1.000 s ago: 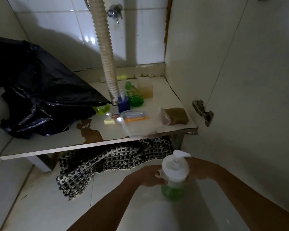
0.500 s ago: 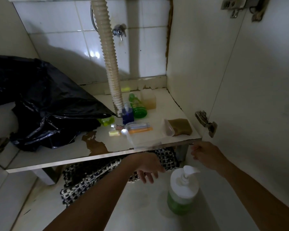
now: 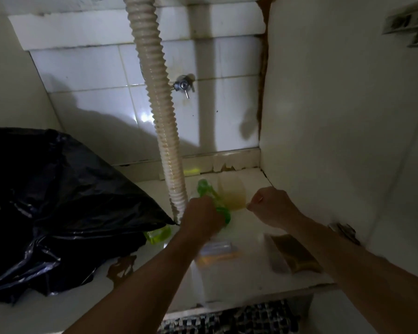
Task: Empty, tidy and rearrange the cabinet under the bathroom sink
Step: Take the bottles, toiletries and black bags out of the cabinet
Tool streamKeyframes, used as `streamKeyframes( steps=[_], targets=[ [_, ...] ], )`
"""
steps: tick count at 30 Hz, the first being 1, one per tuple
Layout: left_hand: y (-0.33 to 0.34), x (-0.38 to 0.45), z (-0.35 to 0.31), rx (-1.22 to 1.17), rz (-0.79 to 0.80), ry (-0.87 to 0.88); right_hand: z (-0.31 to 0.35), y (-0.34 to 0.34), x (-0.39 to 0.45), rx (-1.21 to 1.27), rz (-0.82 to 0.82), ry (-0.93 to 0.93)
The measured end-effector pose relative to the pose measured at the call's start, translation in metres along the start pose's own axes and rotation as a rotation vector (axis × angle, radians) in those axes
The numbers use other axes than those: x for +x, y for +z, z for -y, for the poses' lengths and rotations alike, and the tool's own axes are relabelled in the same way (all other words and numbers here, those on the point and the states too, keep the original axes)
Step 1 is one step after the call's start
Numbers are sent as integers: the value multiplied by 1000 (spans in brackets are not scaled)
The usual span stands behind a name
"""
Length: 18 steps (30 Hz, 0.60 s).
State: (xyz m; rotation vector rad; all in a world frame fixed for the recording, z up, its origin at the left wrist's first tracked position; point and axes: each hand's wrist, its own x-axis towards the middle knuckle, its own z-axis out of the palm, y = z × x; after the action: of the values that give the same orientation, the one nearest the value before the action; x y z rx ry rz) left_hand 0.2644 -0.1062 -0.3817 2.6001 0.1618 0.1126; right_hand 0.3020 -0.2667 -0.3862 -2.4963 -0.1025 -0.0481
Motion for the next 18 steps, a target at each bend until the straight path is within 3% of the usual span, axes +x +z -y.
streamKeyframes(
  steps=[10, 18],
  targets=[
    [50, 73, 5, 180, -24, 21, 20, 53, 98, -151, -39, 75],
    [46, 88, -6, 454, 28, 32, 21, 33, 119, -166, 130, 88]
  ],
)
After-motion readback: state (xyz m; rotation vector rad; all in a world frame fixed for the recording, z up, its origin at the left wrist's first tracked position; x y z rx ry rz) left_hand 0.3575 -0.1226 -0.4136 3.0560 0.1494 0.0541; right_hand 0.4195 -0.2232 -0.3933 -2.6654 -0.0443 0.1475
